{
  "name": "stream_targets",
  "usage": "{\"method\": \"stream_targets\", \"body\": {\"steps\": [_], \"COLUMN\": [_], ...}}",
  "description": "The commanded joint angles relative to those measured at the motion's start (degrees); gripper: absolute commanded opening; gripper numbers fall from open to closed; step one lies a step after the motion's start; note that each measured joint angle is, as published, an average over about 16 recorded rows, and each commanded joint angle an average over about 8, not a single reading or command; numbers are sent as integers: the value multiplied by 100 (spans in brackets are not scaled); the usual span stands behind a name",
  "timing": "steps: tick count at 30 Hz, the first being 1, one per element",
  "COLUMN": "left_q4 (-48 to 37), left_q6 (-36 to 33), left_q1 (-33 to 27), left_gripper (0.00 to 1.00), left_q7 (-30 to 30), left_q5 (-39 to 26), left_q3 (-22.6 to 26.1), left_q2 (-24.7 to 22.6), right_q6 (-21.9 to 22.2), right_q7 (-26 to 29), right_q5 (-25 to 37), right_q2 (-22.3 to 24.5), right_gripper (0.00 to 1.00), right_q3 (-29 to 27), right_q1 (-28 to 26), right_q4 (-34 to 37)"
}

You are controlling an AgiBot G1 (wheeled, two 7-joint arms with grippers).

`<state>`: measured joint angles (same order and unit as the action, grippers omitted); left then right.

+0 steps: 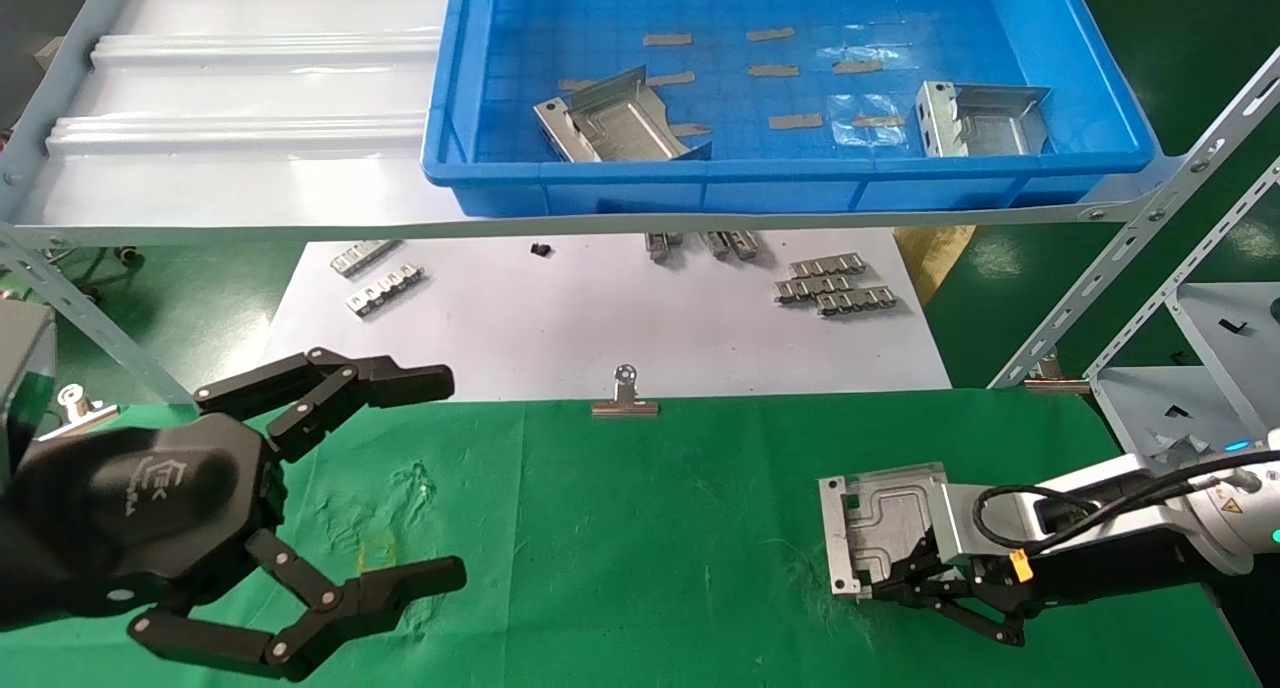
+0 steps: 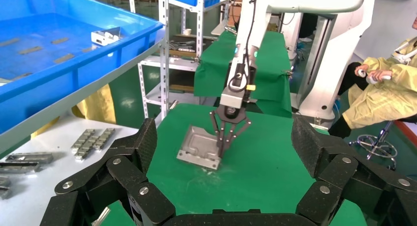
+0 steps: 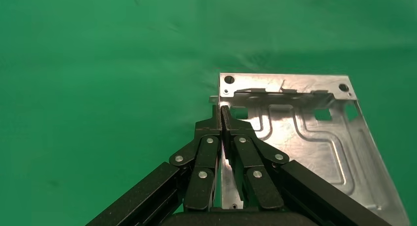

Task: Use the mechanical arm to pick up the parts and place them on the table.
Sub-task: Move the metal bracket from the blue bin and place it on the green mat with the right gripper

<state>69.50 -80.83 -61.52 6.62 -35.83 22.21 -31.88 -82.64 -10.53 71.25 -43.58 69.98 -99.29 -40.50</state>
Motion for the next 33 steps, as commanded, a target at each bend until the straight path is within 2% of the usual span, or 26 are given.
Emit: {"method": "stream_targets", "body": {"steps": [1,14,15,21,23,28,33], "left_q4": [0,0,0,0,0,0,0], "left_q6": [0,0,0,0,0,0,0], "left_q1": [0,0,0,0,0,0,0], "left_gripper": [100,100,100,100,100,100,100], "left_q7": [0,0,0,0,0,0,0], "left_q5": [0,0,0,0,0,0,0], "left_q3": [0,0,0,0,0,0,0], "left_q2": [0,0,0,0,0,0,0], "right_q6": [70,103,105,80,98,142,-22], "right_q7": [-266,-1349,-1397,-1629,-1718,-1914,-1977], "right_q5": [104,136,143,260,321,381,252], "right_q2": [-157,-753,-783,-957,-1010,-1076,-1039], "right_gripper": [0,2,7,82,100,100,100], "right_q3": [27,-1,2,73,105,123,45], "right_q1": [7,-49,-49,-77,-97,-174,-259], "right_q4": [320,1643,1713,2080,2164,2287,2339]}}
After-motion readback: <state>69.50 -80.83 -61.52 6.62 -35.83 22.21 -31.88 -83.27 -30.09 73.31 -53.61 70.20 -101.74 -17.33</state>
